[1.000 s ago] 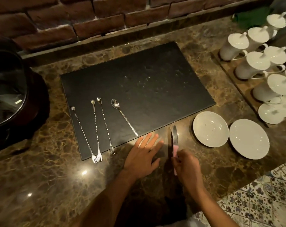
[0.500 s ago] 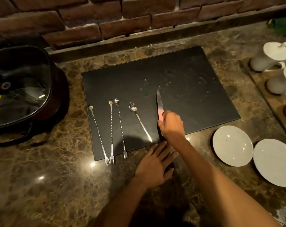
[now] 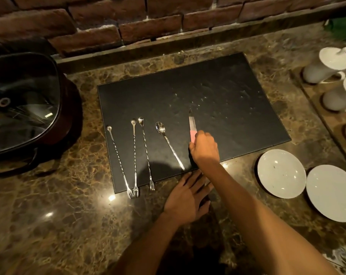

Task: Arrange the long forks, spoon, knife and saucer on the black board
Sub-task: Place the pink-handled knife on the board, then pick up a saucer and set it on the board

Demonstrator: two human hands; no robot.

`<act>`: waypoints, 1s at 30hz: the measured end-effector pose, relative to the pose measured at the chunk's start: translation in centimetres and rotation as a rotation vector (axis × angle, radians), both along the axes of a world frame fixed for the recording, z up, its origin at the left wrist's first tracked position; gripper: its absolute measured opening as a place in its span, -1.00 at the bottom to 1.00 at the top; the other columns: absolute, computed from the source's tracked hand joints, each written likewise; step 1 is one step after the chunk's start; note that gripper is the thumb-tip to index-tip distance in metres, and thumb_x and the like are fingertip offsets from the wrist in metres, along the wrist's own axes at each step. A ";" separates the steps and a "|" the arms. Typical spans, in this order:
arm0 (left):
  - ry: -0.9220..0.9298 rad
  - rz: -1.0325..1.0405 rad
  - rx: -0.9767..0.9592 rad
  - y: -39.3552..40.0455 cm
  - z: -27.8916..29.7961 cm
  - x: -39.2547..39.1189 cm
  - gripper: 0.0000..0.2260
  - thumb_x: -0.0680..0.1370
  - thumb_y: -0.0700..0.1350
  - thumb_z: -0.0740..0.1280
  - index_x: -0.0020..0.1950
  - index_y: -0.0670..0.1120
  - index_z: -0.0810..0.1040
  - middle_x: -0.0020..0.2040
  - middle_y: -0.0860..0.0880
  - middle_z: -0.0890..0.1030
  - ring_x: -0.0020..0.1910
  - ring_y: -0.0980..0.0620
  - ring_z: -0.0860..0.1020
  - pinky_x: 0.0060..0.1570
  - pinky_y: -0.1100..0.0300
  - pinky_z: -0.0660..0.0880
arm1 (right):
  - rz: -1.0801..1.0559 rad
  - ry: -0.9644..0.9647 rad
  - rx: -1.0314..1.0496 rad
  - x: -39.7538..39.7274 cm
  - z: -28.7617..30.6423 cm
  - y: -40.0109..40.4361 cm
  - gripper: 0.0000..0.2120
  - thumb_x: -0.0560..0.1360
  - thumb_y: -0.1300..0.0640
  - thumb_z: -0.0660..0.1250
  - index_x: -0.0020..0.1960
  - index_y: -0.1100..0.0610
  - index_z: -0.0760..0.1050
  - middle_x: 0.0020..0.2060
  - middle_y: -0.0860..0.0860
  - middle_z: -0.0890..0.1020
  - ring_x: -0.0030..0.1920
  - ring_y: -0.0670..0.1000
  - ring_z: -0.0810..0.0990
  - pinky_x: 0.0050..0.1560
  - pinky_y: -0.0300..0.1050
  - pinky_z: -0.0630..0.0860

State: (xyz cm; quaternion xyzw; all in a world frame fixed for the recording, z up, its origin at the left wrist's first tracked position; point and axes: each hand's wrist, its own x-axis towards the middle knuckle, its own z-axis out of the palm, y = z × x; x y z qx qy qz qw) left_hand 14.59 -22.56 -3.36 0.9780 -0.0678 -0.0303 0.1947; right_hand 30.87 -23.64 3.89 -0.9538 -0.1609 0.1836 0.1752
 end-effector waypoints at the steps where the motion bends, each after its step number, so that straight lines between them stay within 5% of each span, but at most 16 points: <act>1: 0.011 -0.003 0.003 0.0 0.1 0.0 -0.55 0.59 0.14 0.28 0.43 0.00 0.43 0.44 -0.10 0.48 0.54 -0.16 0.31 0.53 -0.14 0.24 | 0.002 -0.002 0.011 -0.1 0.1 -0.2 -0.70 0.54 0.11 0.27 0.19 0.27 0.44 0.10 0.24 0.53 0.08 0.31 0.54 0.04 0.09 0.48; 11: 0.098 -0.019 0.071 -0.2 1.2 0.5 -0.40 0.55 0.14 0.24 0.58 0.05 0.31 0.60 -0.08 0.32 0.59 -0.13 0.26 0.55 -0.09 0.20 | -0.176 -0.032 0.139 -2.8 2.0 -10.2 -0.77 0.55 -0.02 0.23 -0.09 0.15 0.47 -0.18 0.08 0.55 -0.13 0.14 0.55 -0.14 -0.04 0.41; 15: 0.131 0.061 0.152 -1.2 1.9 0.2 -0.44 0.56 0.14 0.22 0.57 0.07 0.37 0.59 -0.08 0.36 0.57 -0.15 0.33 0.52 -0.13 0.25 | -0.296 0.092 0.269 -3.4 2.8 -16.6 -0.88 0.55 0.01 0.26 -0.07 0.04 0.48 -0.14 0.03 0.62 -0.19 -0.01 0.55 -0.10 -0.08 0.49; 18: 0.131 0.218 0.141 -3.7 2.3 -0.1 -0.45 0.60 0.17 0.12 0.58 0.05 0.36 0.62 -0.08 0.28 0.61 -0.14 0.25 0.57 -0.06 0.06 | -0.328 0.111 0.370 -1.8 3.6 -22.5 -0.89 0.55 0.01 0.26 -0.01 0.03 0.50 -0.10 0.00 0.61 -0.12 0.00 0.56 -0.04 -0.09 0.47; 23: 0.169 0.595 -0.149 -12.3 5.1 2.3 -0.55 0.71 0.06 0.13 0.58 -0.05 0.36 0.63 -0.08 0.25 0.65 -0.05 0.12 0.59 0.04 -0.06 | -0.425 0.133 0.465 3.7 4.5 -33.3 -0.88 0.55 0.02 0.28 0.02 0.03 0.53 -0.06 -0.01 0.61 -0.05 0.03 0.56 0.06 -0.08 0.45; 30: 0.148 1.012 -0.733 -26.9 8.6 8.8 -0.82 0.65 -0.19 0.31 0.20 -0.09 0.65 0.14 -0.06 0.67 0.13 -0.02 0.60 0.22 0.04 0.52 | -0.480 0.144 0.511 11.0 2.7 -45.0 -0.82 0.51 0.21 0.26 -0.09 0.34 0.54 -0.16 0.28 0.62 -0.09 0.23 0.58 -0.07 0.16 0.54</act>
